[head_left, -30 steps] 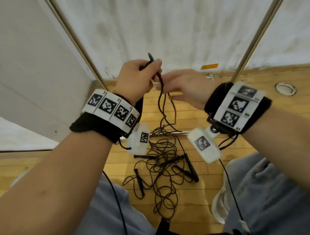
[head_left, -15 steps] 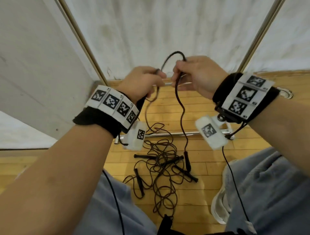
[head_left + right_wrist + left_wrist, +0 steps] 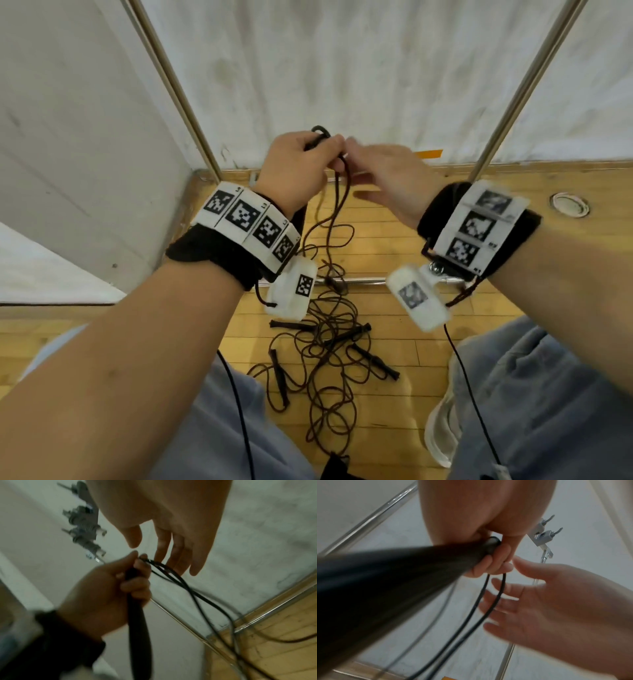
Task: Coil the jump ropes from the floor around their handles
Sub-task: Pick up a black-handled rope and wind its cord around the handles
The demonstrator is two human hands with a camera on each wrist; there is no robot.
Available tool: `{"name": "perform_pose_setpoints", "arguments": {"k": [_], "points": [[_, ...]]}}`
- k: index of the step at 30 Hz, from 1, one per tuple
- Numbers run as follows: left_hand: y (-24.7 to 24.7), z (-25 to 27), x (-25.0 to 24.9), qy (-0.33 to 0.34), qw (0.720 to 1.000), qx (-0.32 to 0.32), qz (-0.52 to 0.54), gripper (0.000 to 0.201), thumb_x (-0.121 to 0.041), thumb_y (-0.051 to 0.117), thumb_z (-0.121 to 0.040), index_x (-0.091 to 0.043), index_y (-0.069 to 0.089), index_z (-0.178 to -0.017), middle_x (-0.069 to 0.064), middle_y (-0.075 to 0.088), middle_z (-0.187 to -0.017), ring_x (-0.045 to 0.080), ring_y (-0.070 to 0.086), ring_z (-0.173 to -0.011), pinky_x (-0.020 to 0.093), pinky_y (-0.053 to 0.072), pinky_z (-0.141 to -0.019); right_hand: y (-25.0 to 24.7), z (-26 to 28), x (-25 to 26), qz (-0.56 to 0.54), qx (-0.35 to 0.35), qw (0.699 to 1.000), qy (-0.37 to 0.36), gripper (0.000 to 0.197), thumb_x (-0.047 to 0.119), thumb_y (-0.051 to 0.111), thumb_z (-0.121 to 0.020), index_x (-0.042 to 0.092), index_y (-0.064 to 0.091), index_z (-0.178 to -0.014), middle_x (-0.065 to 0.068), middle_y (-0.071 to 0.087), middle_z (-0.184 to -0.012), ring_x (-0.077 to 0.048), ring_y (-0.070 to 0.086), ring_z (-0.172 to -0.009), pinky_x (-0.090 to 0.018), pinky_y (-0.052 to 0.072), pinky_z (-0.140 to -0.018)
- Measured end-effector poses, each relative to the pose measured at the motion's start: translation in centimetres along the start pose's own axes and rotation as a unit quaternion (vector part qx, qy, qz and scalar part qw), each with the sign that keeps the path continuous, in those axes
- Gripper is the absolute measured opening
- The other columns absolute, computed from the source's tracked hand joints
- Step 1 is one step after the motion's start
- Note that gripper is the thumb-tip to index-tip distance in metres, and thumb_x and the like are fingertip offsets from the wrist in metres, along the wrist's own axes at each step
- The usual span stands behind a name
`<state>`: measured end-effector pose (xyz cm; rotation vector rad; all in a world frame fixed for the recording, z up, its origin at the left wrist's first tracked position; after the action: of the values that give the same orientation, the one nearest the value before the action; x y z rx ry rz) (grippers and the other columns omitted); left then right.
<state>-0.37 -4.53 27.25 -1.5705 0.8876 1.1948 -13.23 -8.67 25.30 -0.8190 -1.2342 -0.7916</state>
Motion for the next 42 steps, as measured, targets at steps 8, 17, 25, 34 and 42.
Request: {"name": "perform_pose_setpoints", "arguments": {"k": [8,17,25,34,42], "points": [[-2.1,-1.2,0.2,-0.028,0.994,-0.056,0.087,0.023,-0.024,0.058,-0.094,-0.012,0.065,-0.077,-0.006,0.061,-0.058,0.01,0.038,-0.04,0.021,0.029,-0.042,3.0,0.2,-3.2,0.12,0.137,0.983,0.008,0.013,0.023,0.053,-0.094,0.022,0.06,-0.084,0.006,0.071,-0.084,-0.011,0.066,-0.085,-0.033,0.053,-0.082],[-2.8,-1.8,2.1,-0.065,0.998,0.02,0.001,0.02,0.003,0.055,-0.08,-0.008,0.064,-0.093,0.003,0.063,-0.076,0.011,0.044,-0.049,0.022,0.037,-0.049,2.0,-0.6,-2.3,0.03,0.055,0.995,0.079,0.018,0.015,0.047,-0.097,0.009,0.059,-0.085,-0.007,0.07,-0.081,-0.015,0.068,-0.067,-0.024,0.055,-0.061],[-0.2,0.5,3.6,-0.086,0.966,0.205,-0.129,0.009,-0.012,0.062,-0.089,-0.006,0.069,-0.088,-0.008,0.047,-0.055,0.015,0.041,-0.051,0.027,0.034,-0.053,-0.1,-1.1,1.1,-0.263,-0.07,0.961,0.054,0.023,0.018,0.043,-0.1,0.008,0.053,-0.083,-0.009,0.062,-0.075,-0.017,0.061,-0.06,-0.025,0.055,-0.057],[-0.6,-1.1,2.8,-0.045,0.998,0.009,-0.048,0.027,-0.015,0.057,-0.094,0.011,0.064,-0.09,0.014,0.049,-0.067,0.02,0.037,-0.049,0.028,0.027,-0.048,0.4,-1.0,-1.3,0.06,-0.018,0.998,0.005,0.019,0.016,0.047,-0.097,0.009,0.061,-0.107,-0.001,0.066,-0.09,-0.016,0.064,-0.086,-0.03,0.053,-0.08],[0.0,-1.0,2.3,-0.04,0.996,0.059,-0.049,0.02,-0.02,0.063,-0.077,-0.005,0.066,-0.09,-0.002,0.054,-0.067,0.015,0.045,-0.057,0.028,0.038,-0.058,1.4,-0.3,-3.0,0.183,0.021,0.982,-0.041,0.015,0.022,0.054,-0.094,0.014,0.066,-0.091,-0.003,0.069,-0.088,-0.019,0.067,-0.086,-0.031,0.056,-0.073]]}}
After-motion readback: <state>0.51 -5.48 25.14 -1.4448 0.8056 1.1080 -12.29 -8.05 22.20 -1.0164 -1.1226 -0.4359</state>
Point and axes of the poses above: each hand's wrist, its own z-axis away from the middle knuckle, its own y-axis out of the palm, x = y × z, the point moved 3 cm from there along -z, towards the middle knuckle
